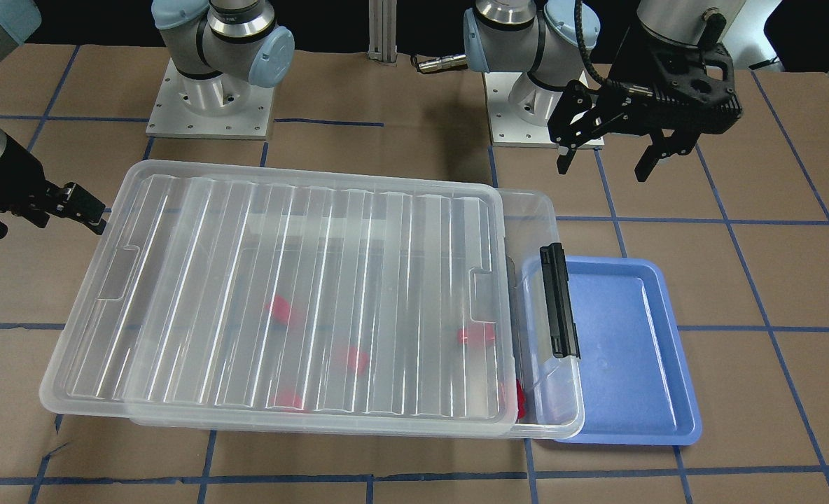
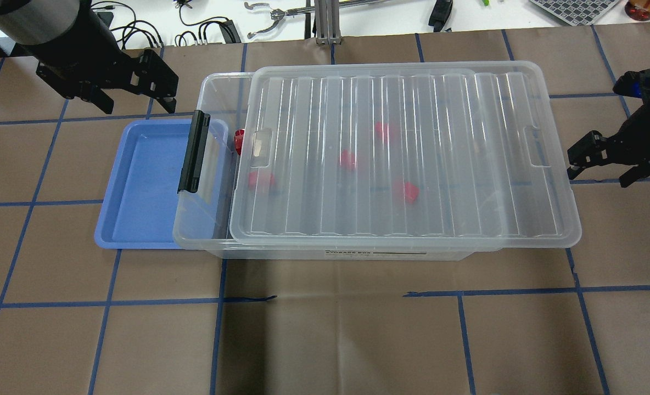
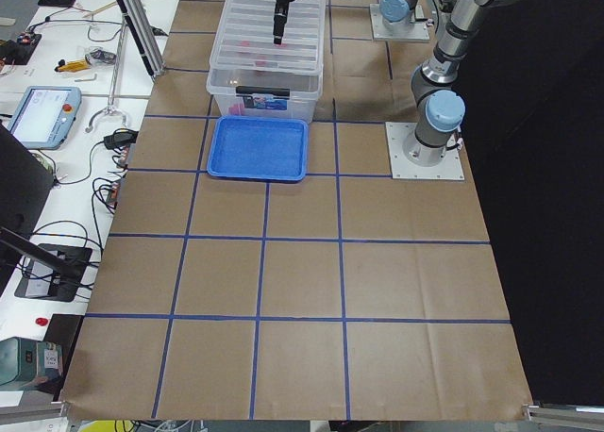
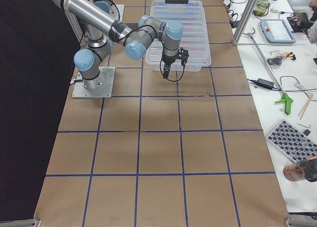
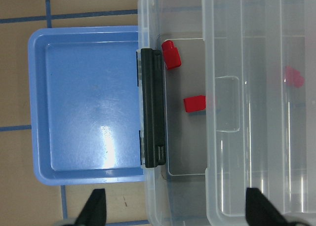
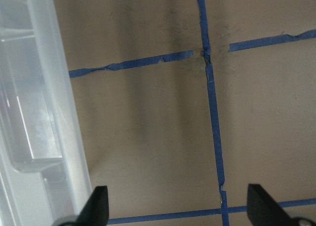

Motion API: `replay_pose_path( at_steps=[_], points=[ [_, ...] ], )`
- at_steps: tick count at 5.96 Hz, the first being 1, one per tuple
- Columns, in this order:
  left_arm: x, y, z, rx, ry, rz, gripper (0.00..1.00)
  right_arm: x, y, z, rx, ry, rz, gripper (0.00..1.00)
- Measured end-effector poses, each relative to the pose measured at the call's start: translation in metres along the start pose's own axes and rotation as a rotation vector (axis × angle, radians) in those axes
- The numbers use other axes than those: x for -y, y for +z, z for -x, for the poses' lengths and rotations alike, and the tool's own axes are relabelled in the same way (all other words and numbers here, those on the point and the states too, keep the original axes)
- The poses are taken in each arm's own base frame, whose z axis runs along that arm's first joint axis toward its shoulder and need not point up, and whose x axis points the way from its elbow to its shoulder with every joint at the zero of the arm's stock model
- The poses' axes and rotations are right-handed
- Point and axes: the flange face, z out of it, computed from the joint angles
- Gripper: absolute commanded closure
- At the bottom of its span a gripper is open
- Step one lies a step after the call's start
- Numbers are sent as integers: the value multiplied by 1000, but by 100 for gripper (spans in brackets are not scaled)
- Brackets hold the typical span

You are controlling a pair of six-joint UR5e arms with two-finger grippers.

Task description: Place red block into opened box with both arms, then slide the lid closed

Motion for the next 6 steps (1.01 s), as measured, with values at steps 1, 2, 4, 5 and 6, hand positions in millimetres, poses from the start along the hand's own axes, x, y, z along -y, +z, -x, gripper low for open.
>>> replay_pose_path(
  at_steps=[1,2,4,5,6],
  points=[
    [0,0,-1,-4,2,2,2,0,1,8,-1,-12,1,0],
    [-1,0,-2,-8,2,5,2,0,1,19,5,-26,0,0],
    [-1,0,-3,-10,3,7,2,-1,2,35,21,-22,-1,0],
    [-1,1,-2,-11,2,7,2,-1,3,43,30,-18,-2,0],
    [-1,1,-2,-11,1,8,2,-2,3,54,39,-14,-2,0]
  ],
)
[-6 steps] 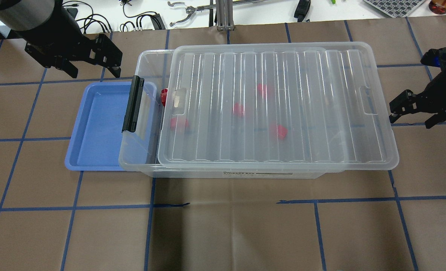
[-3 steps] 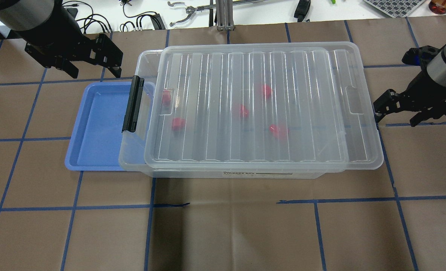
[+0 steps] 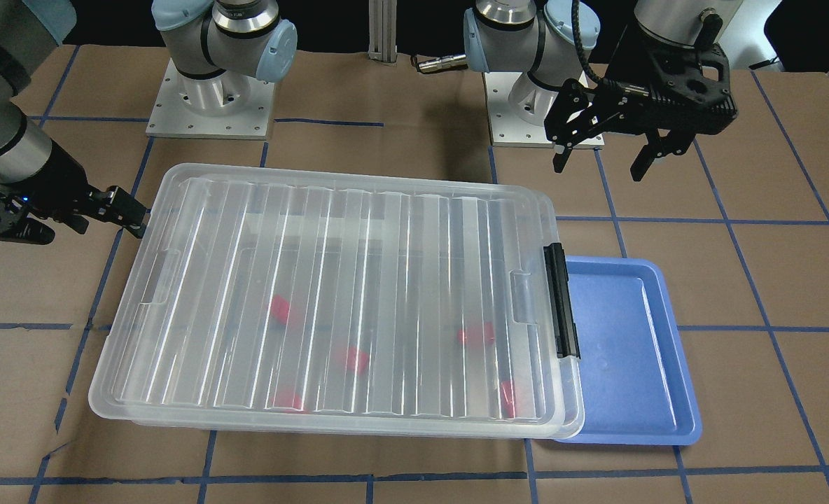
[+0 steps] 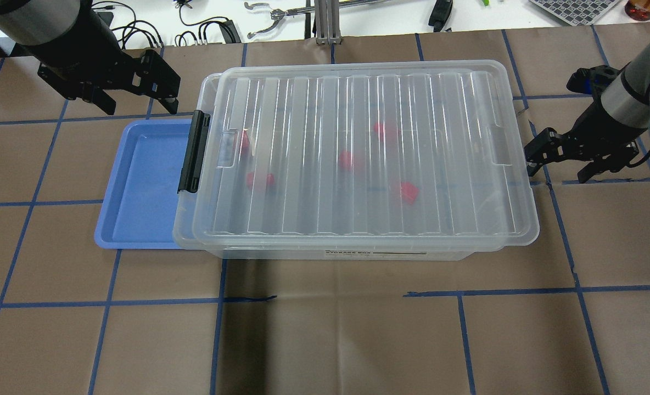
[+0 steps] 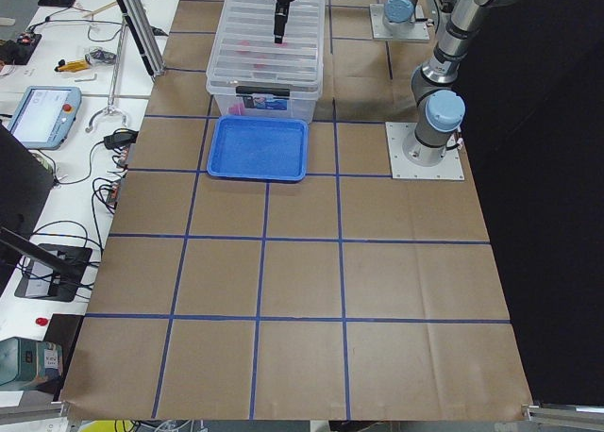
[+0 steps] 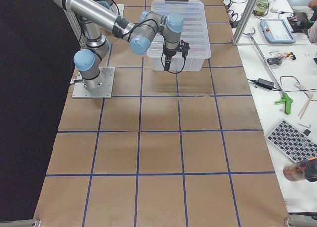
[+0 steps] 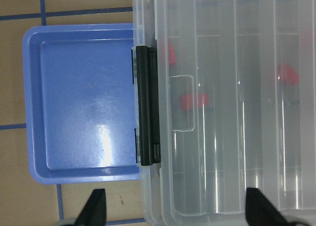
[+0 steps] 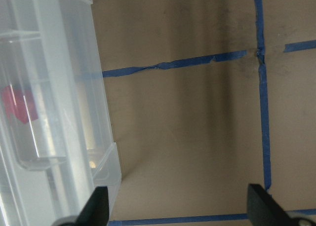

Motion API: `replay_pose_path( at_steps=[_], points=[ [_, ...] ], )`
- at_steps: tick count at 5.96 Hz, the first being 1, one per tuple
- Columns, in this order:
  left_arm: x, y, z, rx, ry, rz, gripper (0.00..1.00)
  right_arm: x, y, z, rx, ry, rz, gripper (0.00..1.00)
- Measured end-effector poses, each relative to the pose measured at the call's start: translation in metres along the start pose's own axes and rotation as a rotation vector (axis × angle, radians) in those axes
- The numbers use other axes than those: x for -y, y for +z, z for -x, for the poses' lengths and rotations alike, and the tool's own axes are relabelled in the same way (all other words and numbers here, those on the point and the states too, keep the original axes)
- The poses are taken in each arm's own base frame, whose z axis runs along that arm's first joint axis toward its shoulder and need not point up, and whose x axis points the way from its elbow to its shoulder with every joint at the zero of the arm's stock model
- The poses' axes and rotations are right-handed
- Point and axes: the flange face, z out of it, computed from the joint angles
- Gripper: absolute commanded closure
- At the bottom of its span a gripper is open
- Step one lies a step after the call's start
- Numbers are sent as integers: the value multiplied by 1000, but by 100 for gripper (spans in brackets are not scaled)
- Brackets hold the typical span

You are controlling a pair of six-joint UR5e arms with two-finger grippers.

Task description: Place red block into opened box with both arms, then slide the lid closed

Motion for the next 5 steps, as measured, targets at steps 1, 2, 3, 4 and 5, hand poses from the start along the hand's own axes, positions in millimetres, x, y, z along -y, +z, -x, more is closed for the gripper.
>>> replay_pose_path(
  at_steps=[1,2,3,4,5],
  points=[
    [0,0,0,0,0,1,2,0,1,7,1,-1,1,0],
    [0,0,0,0,0,2,2,1,-1,8,-8,-8,-1,0],
    [0,0,0,1,0,1,1,3,-10,7,-36,-26,-17,0],
    [0,0,1,1,-1,-1,2,9,-31,6,-74,-46,-53,0],
    [0,0,1,1,-2,-1,2,16,-59,14,-100,-63,-91,0]
  ],
)
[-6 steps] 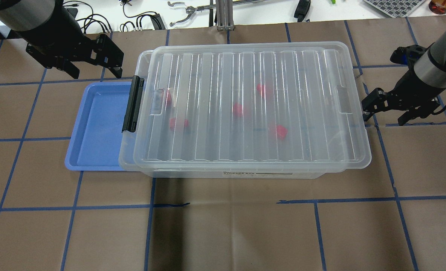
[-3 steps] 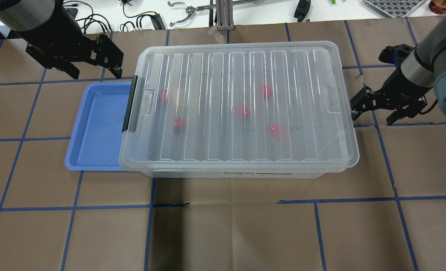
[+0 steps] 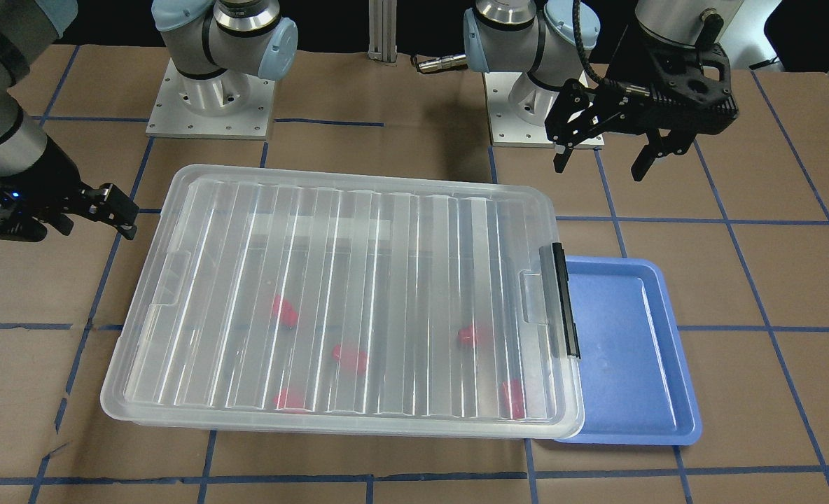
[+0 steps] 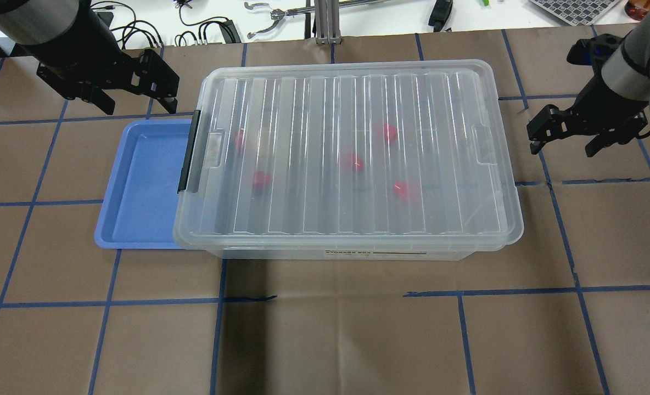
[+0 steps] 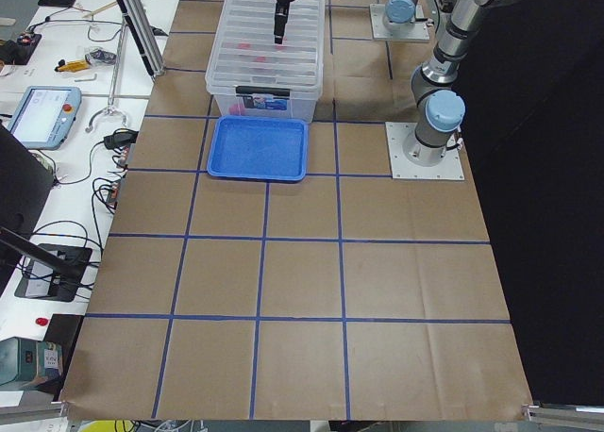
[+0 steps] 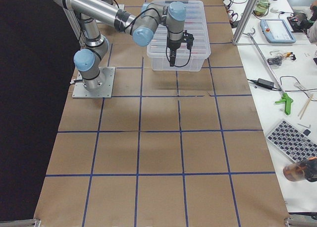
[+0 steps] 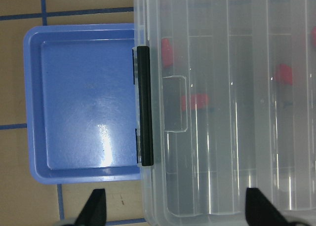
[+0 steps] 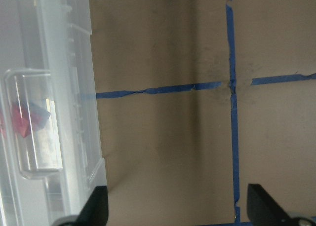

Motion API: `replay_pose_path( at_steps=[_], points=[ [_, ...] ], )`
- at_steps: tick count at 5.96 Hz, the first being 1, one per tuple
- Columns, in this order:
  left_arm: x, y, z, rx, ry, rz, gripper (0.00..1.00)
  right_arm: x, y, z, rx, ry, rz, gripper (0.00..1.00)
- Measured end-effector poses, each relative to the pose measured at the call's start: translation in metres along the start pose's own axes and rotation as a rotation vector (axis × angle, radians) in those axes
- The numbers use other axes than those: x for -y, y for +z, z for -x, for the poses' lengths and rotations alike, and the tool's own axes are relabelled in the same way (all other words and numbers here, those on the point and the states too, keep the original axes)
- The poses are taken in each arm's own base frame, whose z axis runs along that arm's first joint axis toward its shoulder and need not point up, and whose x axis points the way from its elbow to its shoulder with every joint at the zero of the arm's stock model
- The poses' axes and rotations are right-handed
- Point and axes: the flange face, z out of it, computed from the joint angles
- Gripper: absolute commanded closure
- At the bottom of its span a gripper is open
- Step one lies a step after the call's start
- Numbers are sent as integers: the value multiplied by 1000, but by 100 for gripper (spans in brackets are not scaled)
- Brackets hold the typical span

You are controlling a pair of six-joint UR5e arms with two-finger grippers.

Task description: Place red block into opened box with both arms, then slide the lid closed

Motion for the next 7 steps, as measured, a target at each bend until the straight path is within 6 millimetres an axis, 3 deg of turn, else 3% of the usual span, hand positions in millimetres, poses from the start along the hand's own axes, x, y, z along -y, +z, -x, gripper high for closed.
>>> replay_pose_path(
  at_steps=[1,4,5,7],
  points=[
    [0,0,0,0,0,0,2,7,-27,18,-9,-11,-18,0],
    [0,-1,0,4,0,-4,2,13,-94,105,-4,19,1,0],
    [0,-1,0,3,0,-5,2,16,-105,125,-5,16,25,0],
    [0,-2,0,5,0,-7,2,10,-116,143,-8,9,62,0]
  ],
)
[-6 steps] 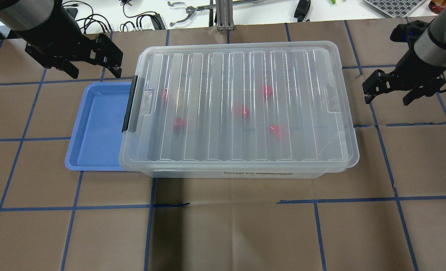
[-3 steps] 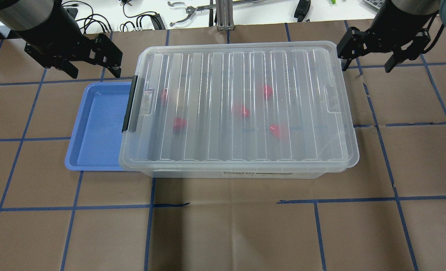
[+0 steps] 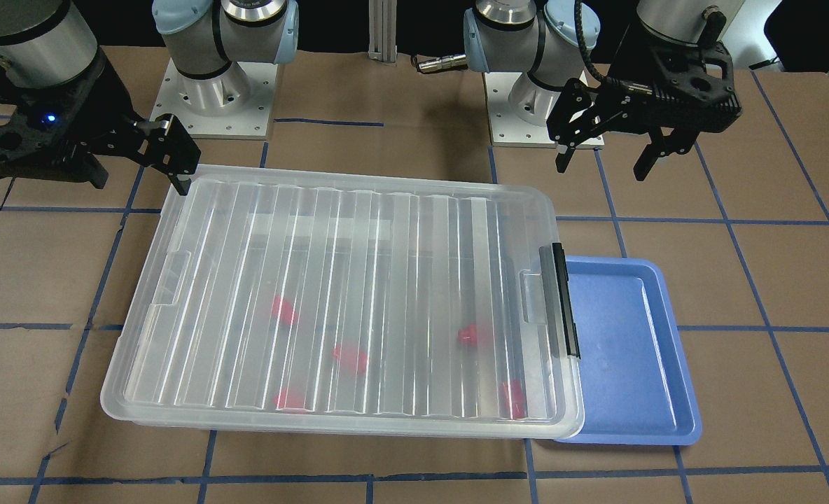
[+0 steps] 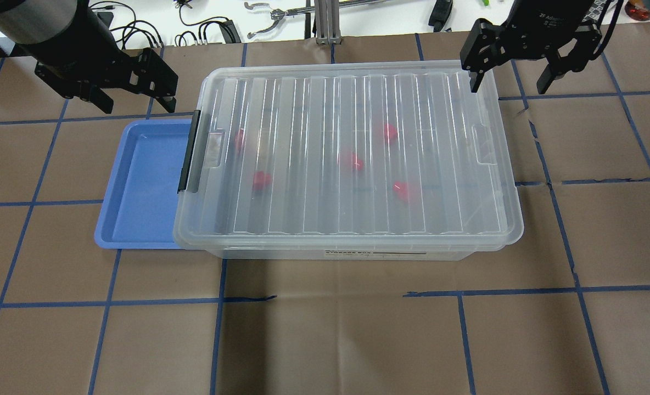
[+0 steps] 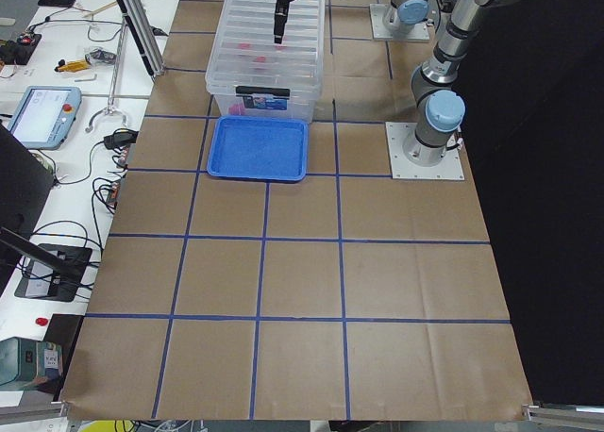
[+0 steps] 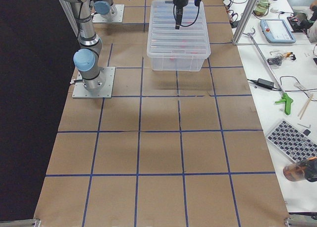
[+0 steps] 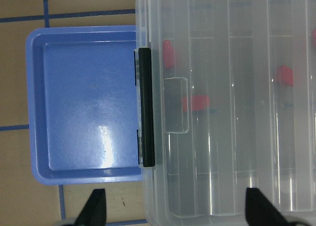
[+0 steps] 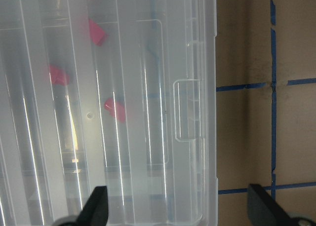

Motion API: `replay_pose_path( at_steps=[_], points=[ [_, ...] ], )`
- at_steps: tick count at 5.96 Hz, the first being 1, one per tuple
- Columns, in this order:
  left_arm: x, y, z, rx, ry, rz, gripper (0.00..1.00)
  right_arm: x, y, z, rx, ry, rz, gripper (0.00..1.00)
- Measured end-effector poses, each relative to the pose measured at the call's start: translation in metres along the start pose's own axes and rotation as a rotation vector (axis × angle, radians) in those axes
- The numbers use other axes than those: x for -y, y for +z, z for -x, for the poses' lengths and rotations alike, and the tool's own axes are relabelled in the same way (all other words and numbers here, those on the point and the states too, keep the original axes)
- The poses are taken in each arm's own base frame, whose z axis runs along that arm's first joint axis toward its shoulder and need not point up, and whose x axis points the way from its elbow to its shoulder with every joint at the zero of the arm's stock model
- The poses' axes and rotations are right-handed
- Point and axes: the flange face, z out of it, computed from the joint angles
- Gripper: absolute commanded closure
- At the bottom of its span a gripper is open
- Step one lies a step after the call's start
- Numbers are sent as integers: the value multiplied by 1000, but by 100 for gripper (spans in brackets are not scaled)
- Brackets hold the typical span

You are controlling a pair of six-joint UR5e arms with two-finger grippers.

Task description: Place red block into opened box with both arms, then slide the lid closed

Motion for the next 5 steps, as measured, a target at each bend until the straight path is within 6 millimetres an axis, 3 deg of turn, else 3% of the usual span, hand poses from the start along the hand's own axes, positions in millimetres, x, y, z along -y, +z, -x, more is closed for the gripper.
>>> replay_pose_path(
  at_steps=[2,5],
  points=[
    [0,0,0,0,0,-1,2,-11,-1,25,-7,19,15,0],
    [0,1,0,-1,1,1,2,-9,0,17,-52,23,11,0]
  ],
)
